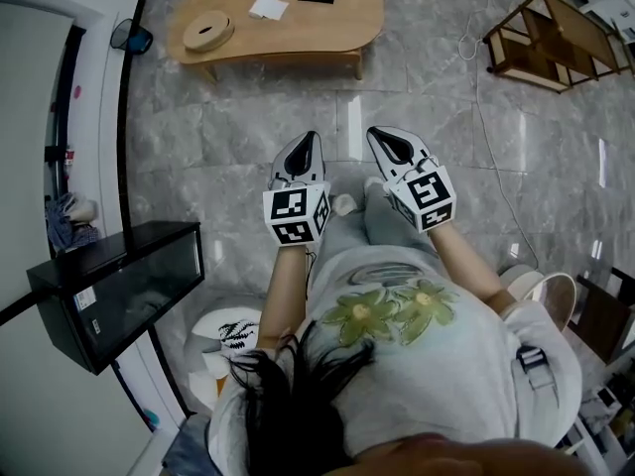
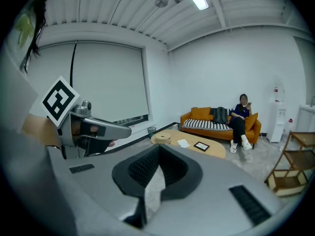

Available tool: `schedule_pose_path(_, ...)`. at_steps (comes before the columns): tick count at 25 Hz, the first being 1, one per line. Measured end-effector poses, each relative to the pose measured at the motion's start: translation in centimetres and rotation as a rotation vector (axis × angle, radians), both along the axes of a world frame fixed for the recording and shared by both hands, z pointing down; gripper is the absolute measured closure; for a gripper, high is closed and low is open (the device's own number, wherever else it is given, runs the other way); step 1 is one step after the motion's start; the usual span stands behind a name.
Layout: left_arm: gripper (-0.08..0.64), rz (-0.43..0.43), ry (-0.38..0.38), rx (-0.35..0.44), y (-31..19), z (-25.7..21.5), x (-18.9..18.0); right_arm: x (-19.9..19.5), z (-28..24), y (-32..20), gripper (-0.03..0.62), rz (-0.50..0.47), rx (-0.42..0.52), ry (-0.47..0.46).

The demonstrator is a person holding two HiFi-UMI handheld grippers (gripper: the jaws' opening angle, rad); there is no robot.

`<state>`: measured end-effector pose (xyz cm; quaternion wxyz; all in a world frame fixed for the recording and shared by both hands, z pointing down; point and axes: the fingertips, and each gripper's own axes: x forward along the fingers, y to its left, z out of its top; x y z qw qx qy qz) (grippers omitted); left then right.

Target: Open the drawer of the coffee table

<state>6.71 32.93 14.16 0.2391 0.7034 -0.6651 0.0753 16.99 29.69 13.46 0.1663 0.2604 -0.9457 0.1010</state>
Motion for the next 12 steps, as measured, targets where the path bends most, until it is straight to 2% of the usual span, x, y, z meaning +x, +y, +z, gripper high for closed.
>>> schedule_pose_path(6, 0.543, -0.006, 0.01, -0.021, -3.9, 1.4, -1.1, -1.0, 1.8, -3.8, 0.583, -0.02, -0.031, 0.017)
schedule_pose_path(12, 0.543, 0.047, -0.017, -0.061, -8.0, 3.2, -1.8, -3.2, 4.5, -7.2, 0.583, -0.12, -0.104, 0.062)
